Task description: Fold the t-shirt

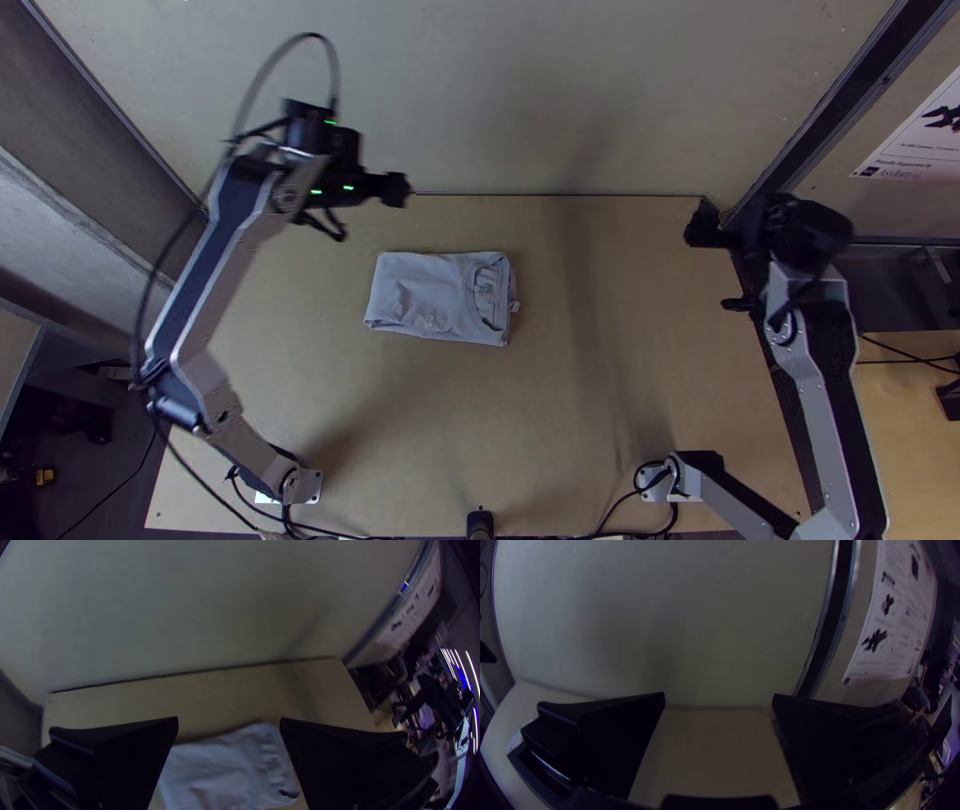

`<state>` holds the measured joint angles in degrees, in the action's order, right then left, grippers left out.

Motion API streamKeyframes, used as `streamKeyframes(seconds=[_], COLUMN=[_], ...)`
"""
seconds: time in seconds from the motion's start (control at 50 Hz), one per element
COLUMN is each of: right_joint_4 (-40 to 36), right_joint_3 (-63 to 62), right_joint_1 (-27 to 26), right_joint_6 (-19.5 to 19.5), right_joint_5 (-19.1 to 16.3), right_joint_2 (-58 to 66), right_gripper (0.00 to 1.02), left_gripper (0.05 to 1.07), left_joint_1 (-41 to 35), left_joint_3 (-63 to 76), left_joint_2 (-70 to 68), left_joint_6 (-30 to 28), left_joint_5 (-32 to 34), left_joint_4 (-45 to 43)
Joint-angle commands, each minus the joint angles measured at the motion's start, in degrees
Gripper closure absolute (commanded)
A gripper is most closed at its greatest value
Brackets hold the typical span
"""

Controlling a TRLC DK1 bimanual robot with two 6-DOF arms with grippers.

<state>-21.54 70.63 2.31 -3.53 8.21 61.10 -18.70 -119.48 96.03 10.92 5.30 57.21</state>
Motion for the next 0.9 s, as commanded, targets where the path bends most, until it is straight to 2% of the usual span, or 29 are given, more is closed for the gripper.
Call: streamKeyframes(seconds=[0.0, 0.12, 0.22, 0.44, 0.5, 0.8, 0.88], right_joint_4=[3.08, 3.43, 4.05, 4.75, 5.02, 5.28, 4.93], right_joint_3=[1.70, 1.44, -0.23, -4.80, -6.21, -16.23, -19.04], right_joint_1=[-0.46, -0.37, 0.16, 2.18, 2.79, 4.11, 4.11], right_joint_6=[-1.22, -0.43, -0.43, -0.34, -0.07, 2.12, 2.39], right_joint_5=[0.49, -0.21, -0.91, -2.93, -2.85, -2.85, -2.85], right_joint_2=[-3.88, -7.22, -10.83, -19.79, -22.17, -36.23, -40.36], right_gripper=[0.04, 0.04, 0.04, 0.04, 0.04, 0.04, 0.04], left_gripper=[0.10, 0.10, 0.10, 0.10, 0.10, 0.10, 0.10], left_joint_1=[4.81, 10.00, 13.25, 18.52, 19.84, 20.37, 20.54], left_joint_3=[5.49, 18.49, 27.81, 40.82, 44.51, 63.85, 68.33], left_joint_2=[-7.00, -18.07, -26.24, -40.31, -43.82, -63.51, -68.26], left_joint_6=[-3.97, -8.54, -11.80, -12.50, -13.03, -14.87, -15.49], left_joint_5=[-0.03, -0.03, -0.03, -0.20, -2.14, -5.65, -6.18], left_joint_4=[-0.35, -8.34, -11.77, -20.21, -24.08, -39.02, -40.69])
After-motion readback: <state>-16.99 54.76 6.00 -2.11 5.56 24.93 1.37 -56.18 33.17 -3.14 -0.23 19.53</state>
